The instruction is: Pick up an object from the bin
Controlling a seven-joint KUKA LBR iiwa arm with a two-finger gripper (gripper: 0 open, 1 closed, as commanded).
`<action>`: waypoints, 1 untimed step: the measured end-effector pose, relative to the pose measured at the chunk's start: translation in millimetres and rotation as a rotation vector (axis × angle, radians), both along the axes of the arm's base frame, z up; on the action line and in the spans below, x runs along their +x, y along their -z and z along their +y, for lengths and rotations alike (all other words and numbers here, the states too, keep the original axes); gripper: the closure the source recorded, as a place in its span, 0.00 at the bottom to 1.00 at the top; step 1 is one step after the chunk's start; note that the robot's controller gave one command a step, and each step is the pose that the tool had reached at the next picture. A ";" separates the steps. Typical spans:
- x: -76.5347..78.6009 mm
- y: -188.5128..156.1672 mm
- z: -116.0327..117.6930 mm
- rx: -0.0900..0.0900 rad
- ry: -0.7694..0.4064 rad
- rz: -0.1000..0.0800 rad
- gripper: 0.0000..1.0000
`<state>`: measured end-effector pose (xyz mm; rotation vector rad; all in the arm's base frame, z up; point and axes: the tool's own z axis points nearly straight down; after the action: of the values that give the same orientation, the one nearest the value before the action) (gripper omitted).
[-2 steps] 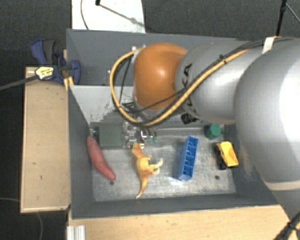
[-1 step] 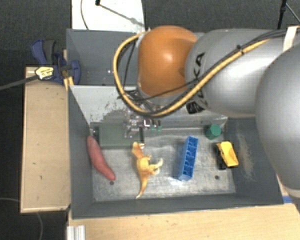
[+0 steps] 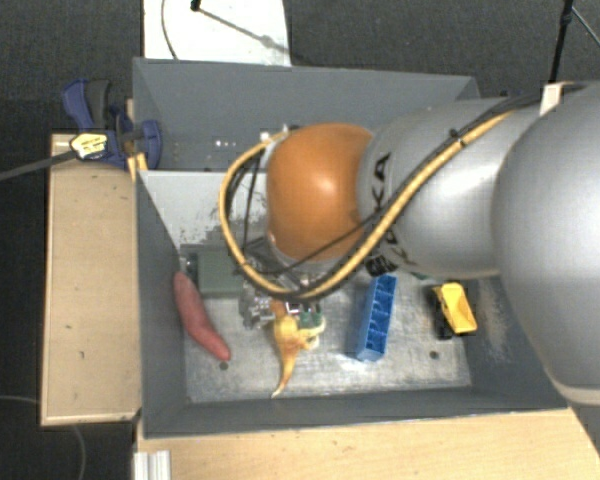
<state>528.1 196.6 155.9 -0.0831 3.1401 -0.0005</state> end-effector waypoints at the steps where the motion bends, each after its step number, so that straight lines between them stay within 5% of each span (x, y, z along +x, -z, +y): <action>1: -13.6 2.7 9.1 0.001 -0.074 0.006 1.00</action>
Offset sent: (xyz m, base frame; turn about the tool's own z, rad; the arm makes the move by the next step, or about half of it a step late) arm -0.0162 0.0478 0.0147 0.2726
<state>514.5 205.7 153.1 -0.1999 3.1410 0.0009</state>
